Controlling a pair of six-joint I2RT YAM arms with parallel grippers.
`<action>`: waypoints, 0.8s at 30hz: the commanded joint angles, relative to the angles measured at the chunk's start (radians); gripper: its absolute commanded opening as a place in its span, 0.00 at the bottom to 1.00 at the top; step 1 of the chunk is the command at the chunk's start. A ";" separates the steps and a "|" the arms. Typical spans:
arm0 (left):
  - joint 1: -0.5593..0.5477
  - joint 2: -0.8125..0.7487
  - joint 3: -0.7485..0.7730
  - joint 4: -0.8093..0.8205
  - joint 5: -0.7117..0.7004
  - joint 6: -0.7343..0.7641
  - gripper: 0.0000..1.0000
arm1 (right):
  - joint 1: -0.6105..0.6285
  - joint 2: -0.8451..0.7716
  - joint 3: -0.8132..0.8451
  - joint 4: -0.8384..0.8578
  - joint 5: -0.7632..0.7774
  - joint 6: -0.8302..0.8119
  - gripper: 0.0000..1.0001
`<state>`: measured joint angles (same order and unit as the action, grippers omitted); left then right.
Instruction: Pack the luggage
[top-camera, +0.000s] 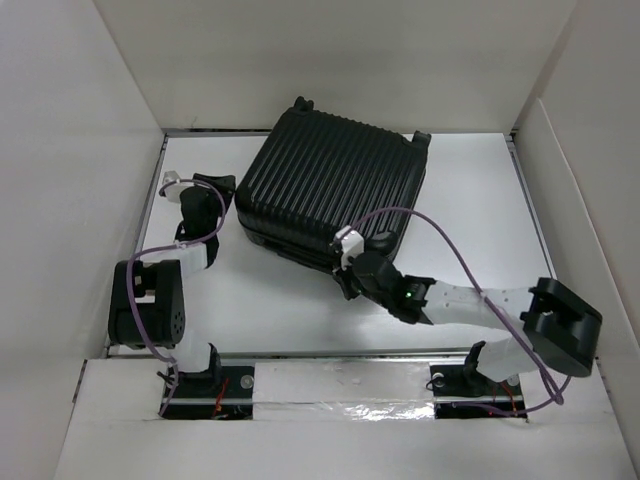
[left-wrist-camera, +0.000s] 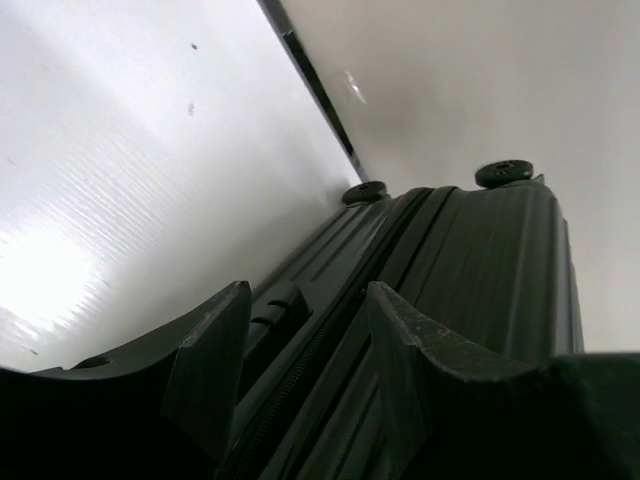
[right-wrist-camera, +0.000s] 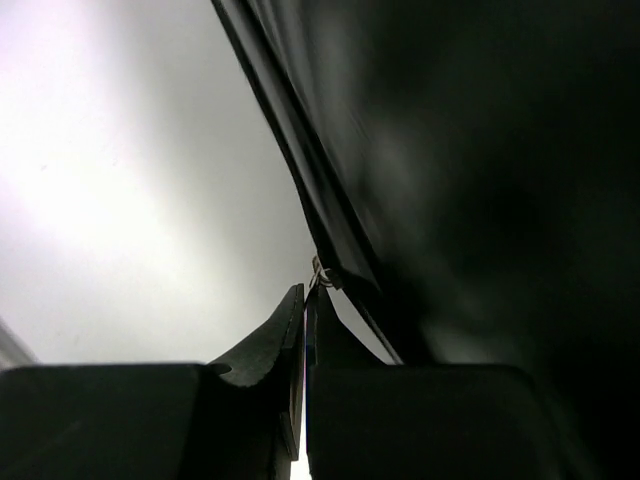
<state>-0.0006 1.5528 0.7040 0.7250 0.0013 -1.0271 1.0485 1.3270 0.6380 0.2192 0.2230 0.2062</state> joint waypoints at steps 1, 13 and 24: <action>-0.206 -0.026 -0.115 -0.030 0.183 0.101 0.46 | 0.059 0.113 0.219 0.132 -0.166 -0.016 0.00; -0.352 -0.183 -0.402 0.142 0.233 0.125 0.43 | 0.237 0.535 0.813 0.048 -0.427 -0.106 0.00; -0.343 -0.332 -0.460 0.074 0.147 0.140 0.44 | 0.216 0.114 0.494 -0.108 -0.251 -0.117 0.69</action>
<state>-0.3096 1.2152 0.2672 0.9257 0.0010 -0.9817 1.2465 1.6455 1.1492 0.0101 0.0093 0.0940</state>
